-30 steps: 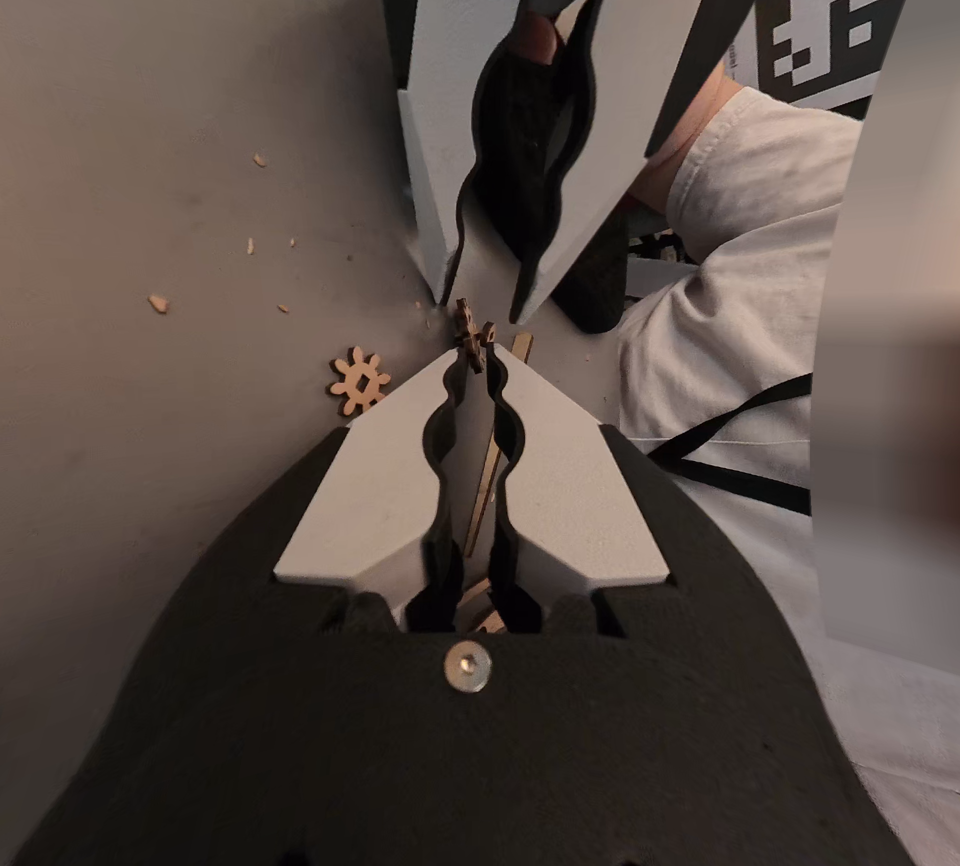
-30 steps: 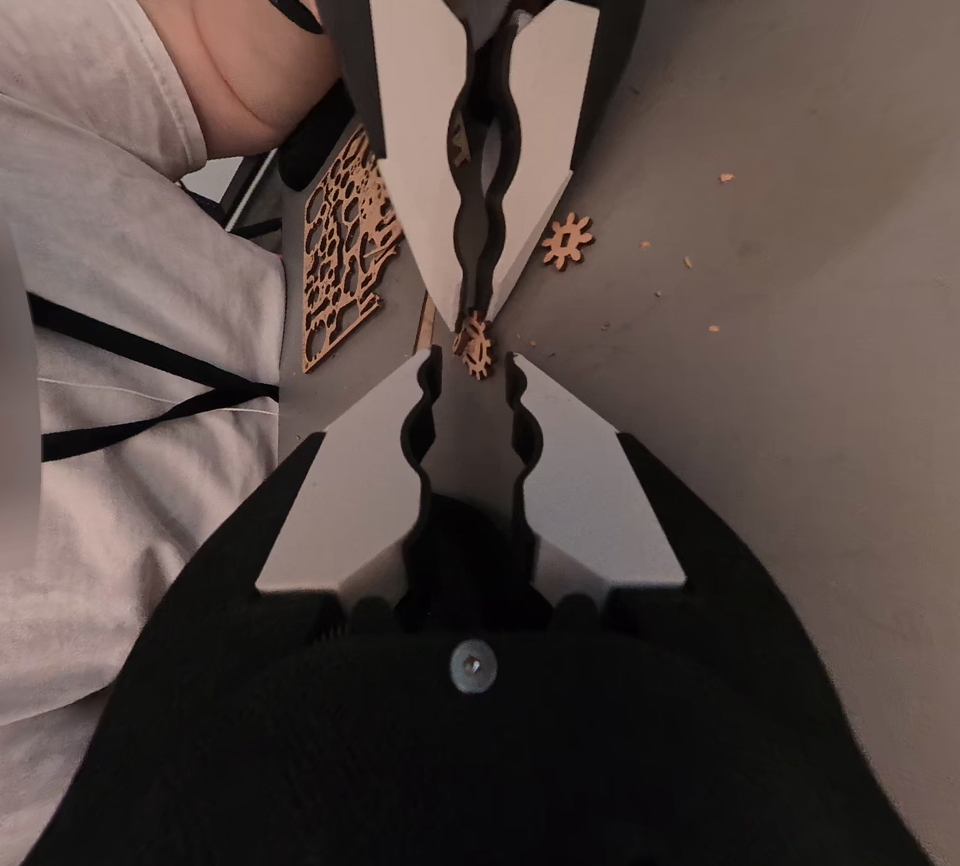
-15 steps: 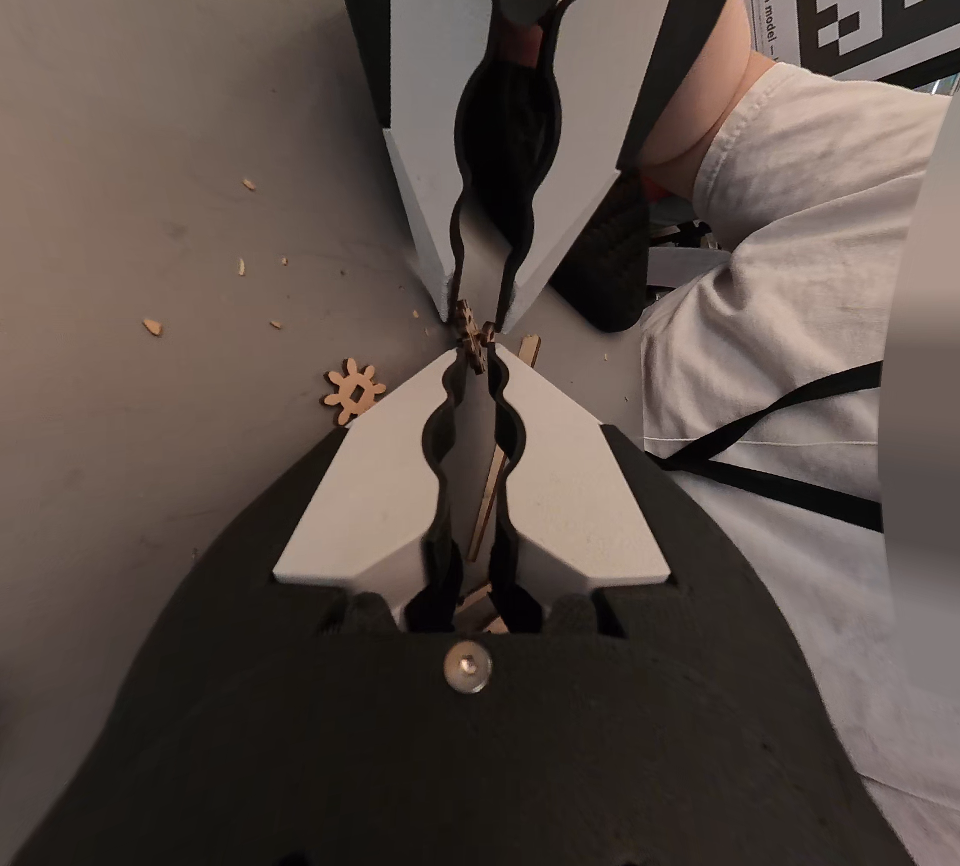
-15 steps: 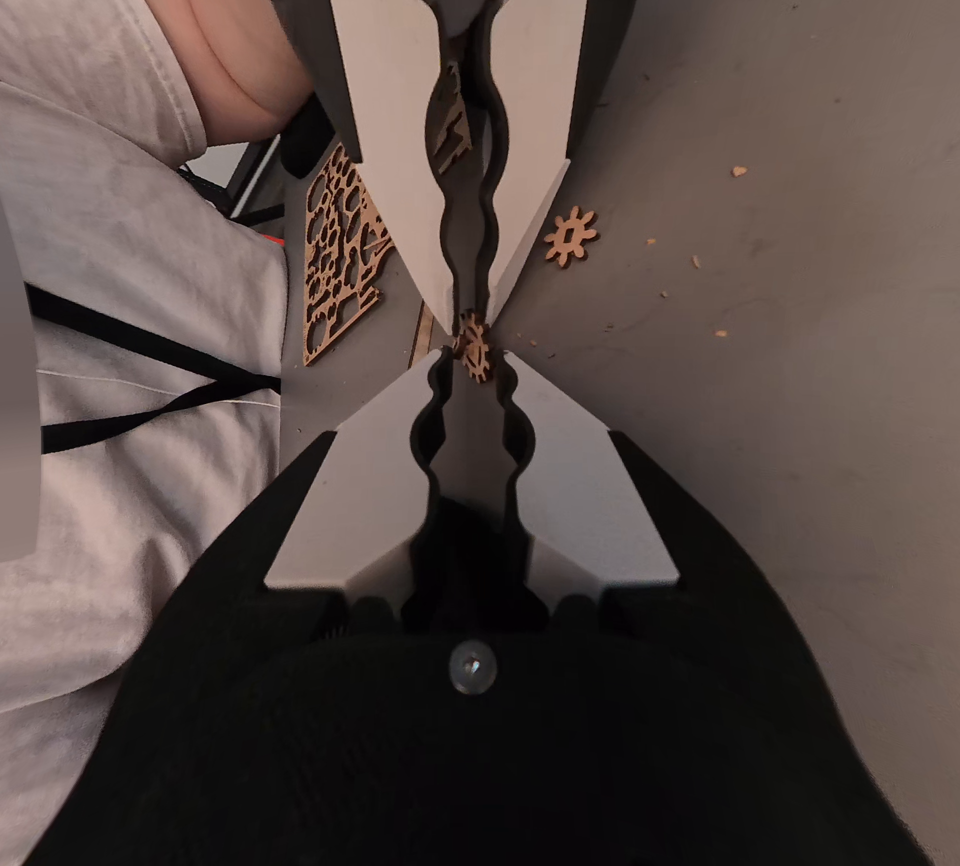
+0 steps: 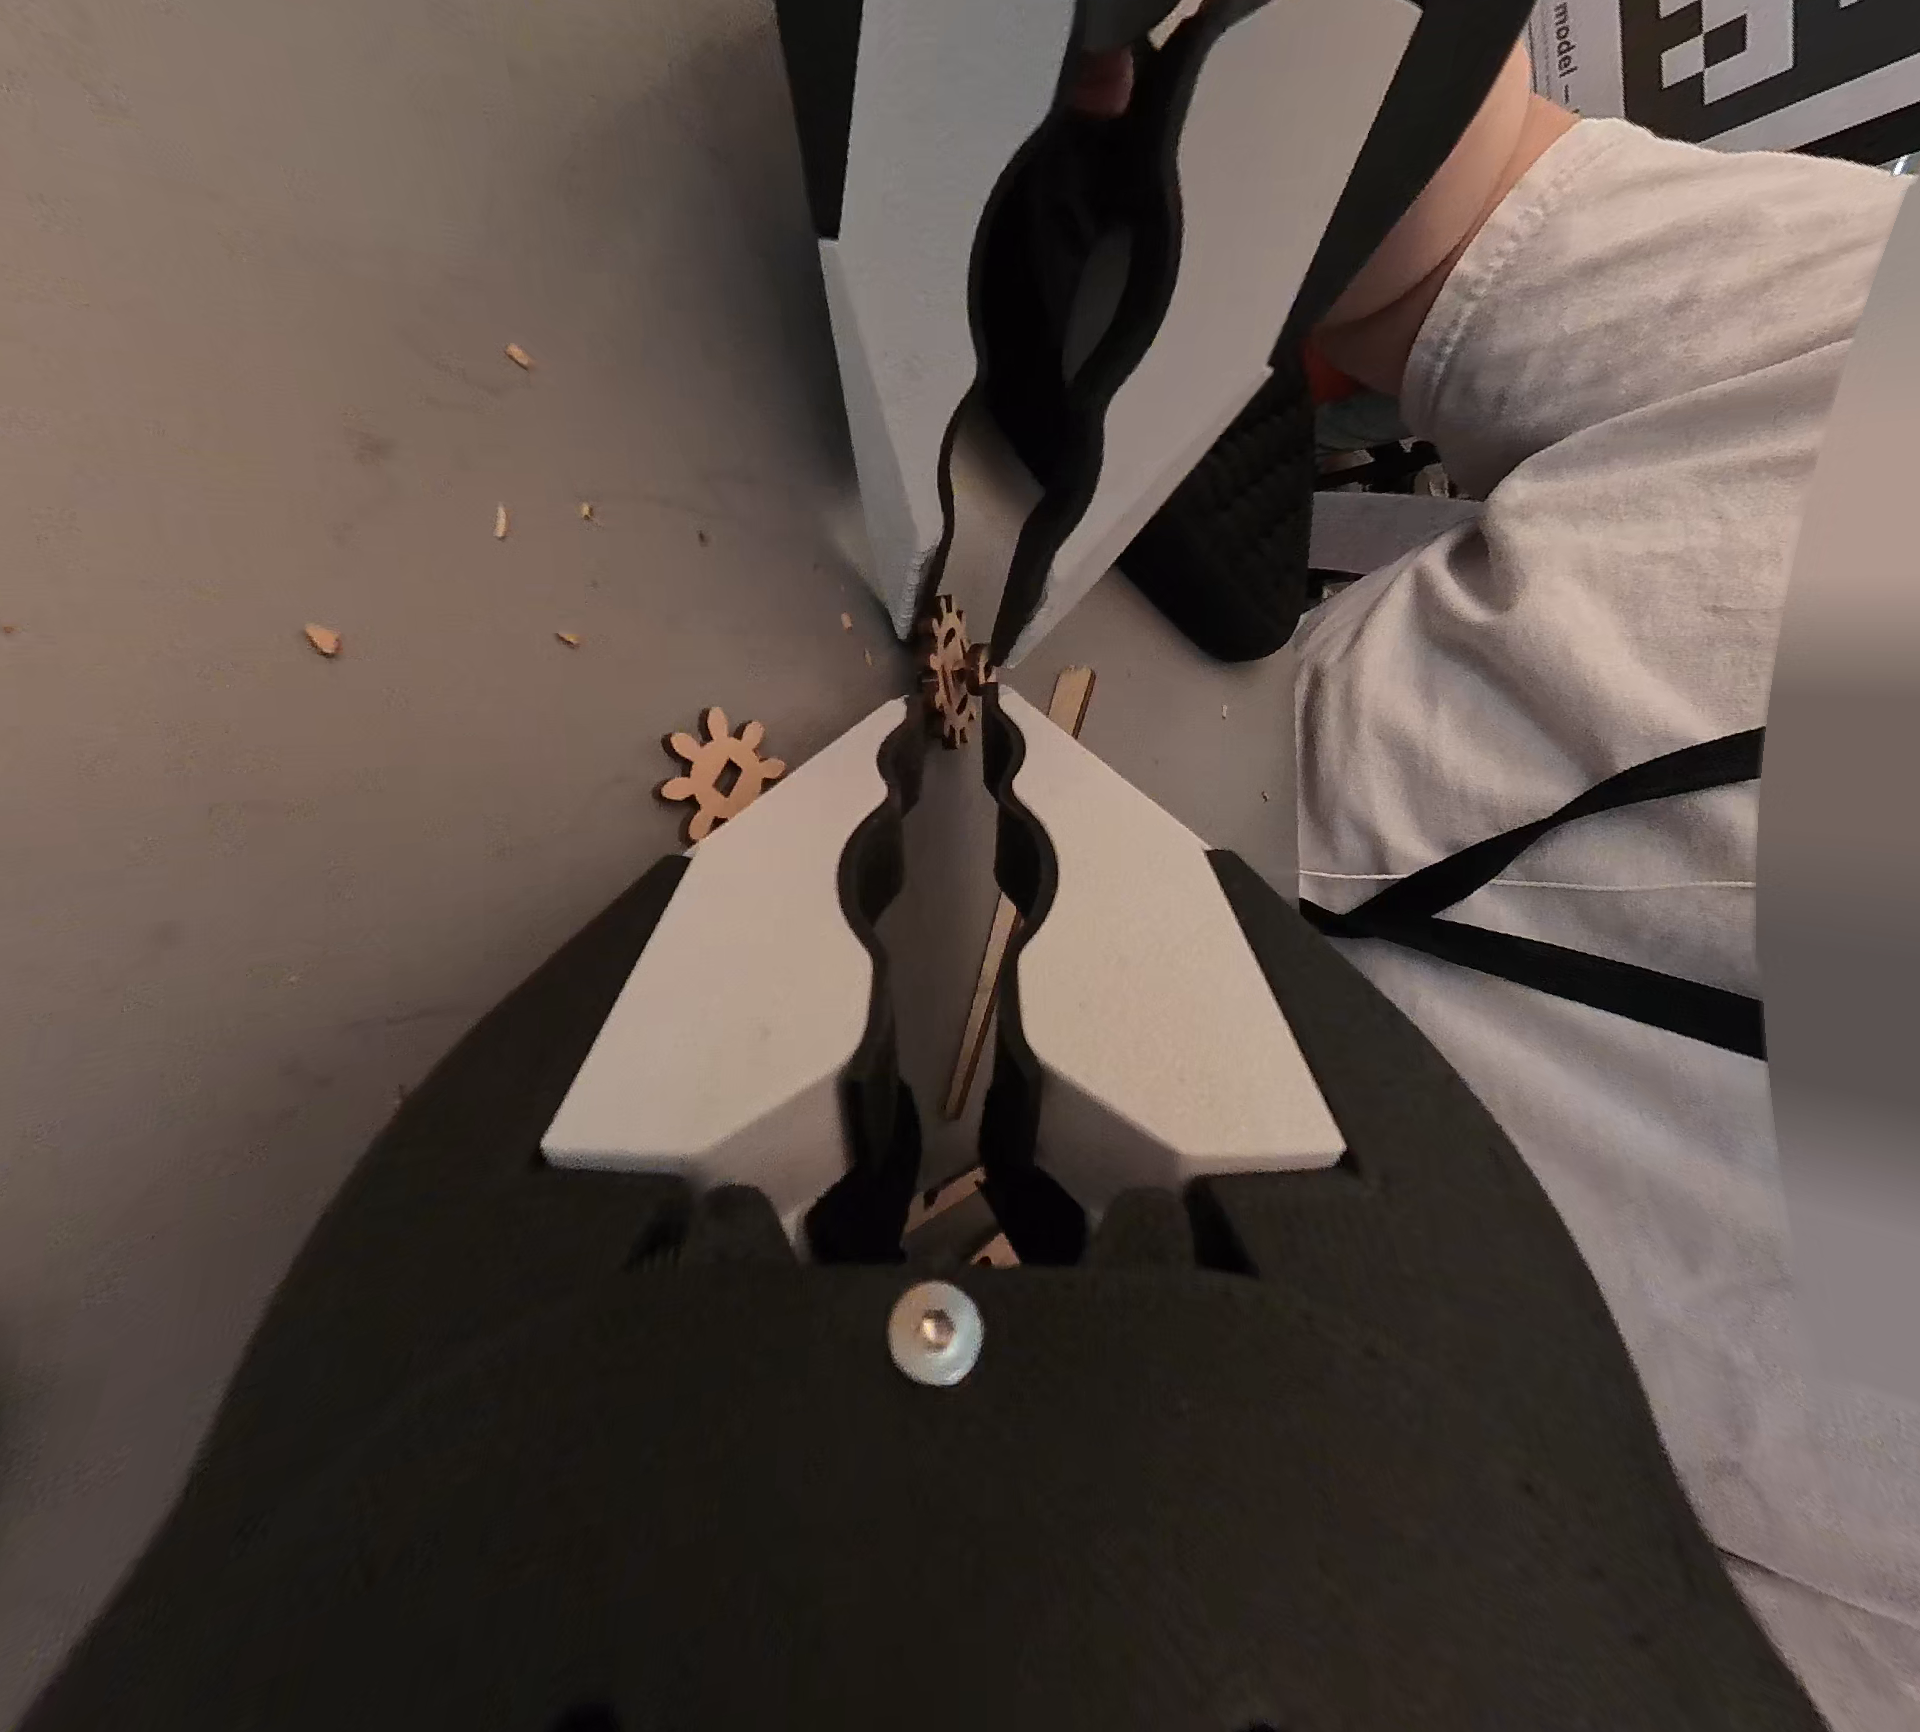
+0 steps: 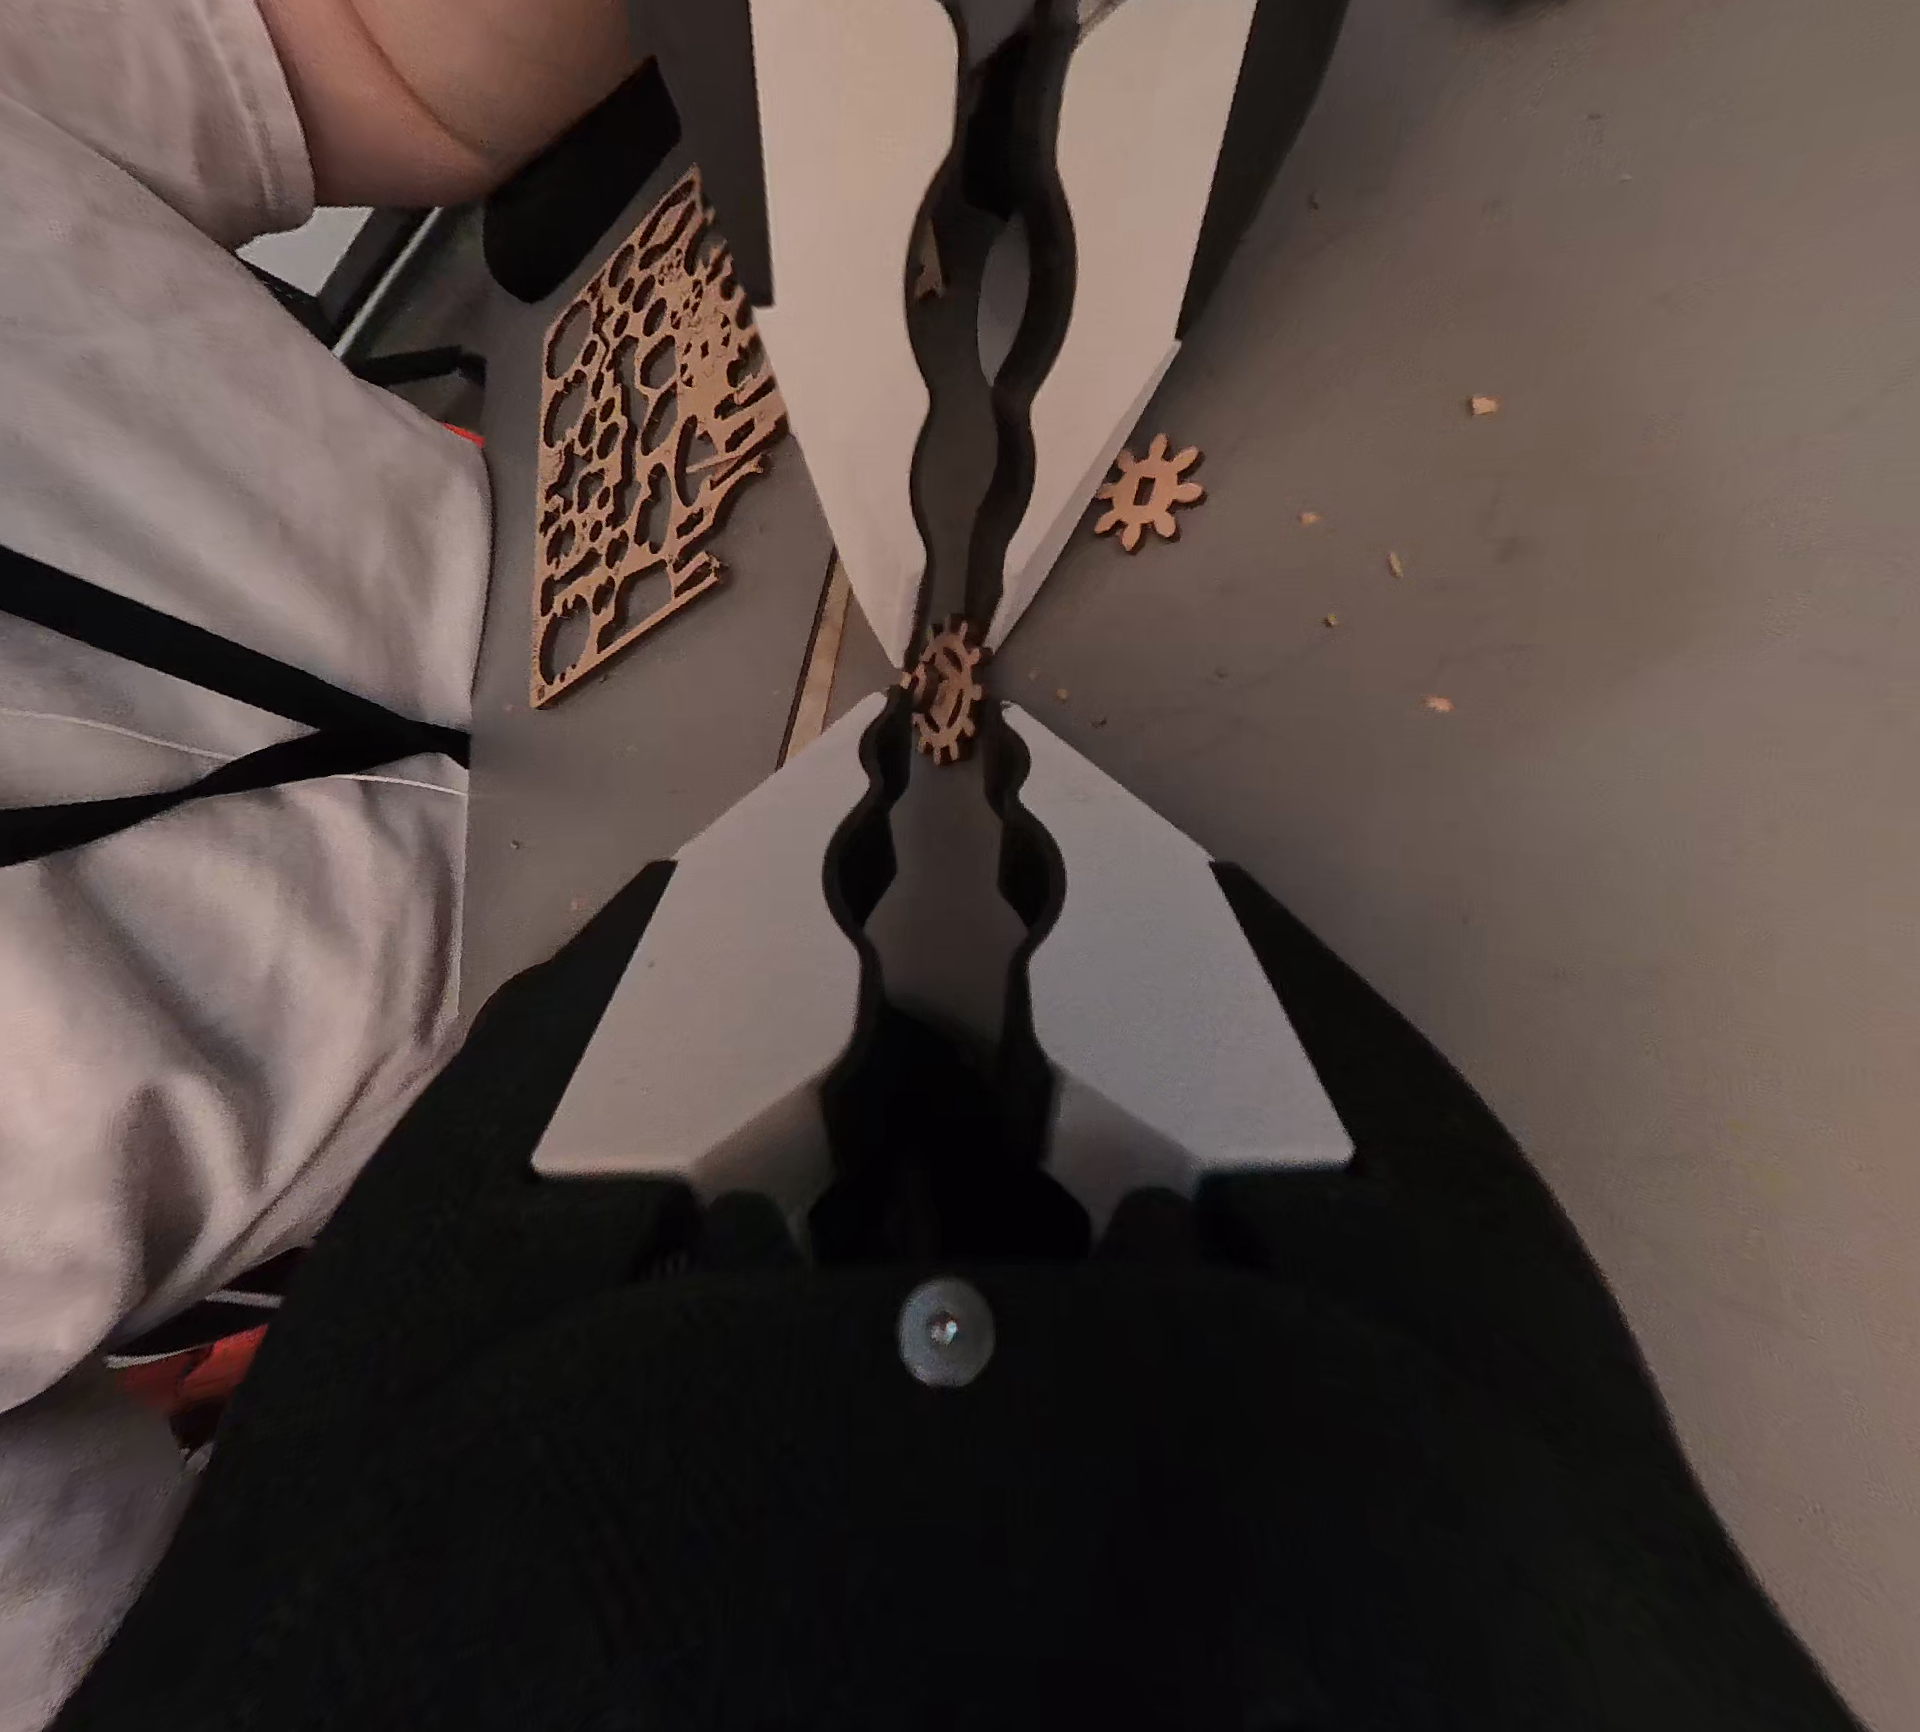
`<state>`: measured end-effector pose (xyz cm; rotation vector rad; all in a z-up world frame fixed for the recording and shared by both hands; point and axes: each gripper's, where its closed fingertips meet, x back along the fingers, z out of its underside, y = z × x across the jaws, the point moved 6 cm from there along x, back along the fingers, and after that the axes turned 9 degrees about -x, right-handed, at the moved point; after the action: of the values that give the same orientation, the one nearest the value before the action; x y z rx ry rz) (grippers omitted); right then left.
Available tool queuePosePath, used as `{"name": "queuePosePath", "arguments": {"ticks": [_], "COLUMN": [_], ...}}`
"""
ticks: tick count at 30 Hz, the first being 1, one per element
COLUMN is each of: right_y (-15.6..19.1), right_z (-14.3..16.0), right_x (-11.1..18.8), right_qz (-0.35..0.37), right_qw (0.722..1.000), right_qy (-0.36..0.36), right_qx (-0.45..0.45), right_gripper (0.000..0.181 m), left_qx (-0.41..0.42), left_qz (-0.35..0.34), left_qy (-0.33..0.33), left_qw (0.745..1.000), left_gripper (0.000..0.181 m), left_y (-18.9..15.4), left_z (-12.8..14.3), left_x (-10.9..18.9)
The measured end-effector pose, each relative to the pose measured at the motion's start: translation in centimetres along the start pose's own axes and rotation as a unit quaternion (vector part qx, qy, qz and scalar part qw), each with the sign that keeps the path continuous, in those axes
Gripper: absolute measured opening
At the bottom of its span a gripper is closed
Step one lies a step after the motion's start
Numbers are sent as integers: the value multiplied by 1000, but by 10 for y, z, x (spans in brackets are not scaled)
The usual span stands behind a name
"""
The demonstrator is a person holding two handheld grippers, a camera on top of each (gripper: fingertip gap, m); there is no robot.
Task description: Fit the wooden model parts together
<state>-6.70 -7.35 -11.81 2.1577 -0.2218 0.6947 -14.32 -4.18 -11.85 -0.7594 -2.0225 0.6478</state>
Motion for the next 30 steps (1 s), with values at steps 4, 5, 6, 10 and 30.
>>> {"name": "queuePosePath", "arguments": {"ticks": [4,5,6,10,30], "right_y": [0,0,0,0,43], "right_z": [0,0,0,-1,-46], "right_x": [0,0,0,-1,73], "right_qz": [0,1,3,-5,72], "right_qw": [1000,1000,1000,1000,917], "right_qy": [0,0,0,-1,-289], "right_qx": [-1,1,3,2,264], "right_gripper": [12,12,12,13,30], "left_qx": [-2,-2,-2,12,-199], "left_qz": [0,0,0,17,-98], "left_qy": [0,0,0,-4,-169], "left_qw": [1000,1000,1000,1000,961], "left_gripper": [8,8,8,7,0], "left_y": [0,0,0,1,-24], "left_z": [0,0,0,1,-40], "left_x": [0,0,0,0,55]}}
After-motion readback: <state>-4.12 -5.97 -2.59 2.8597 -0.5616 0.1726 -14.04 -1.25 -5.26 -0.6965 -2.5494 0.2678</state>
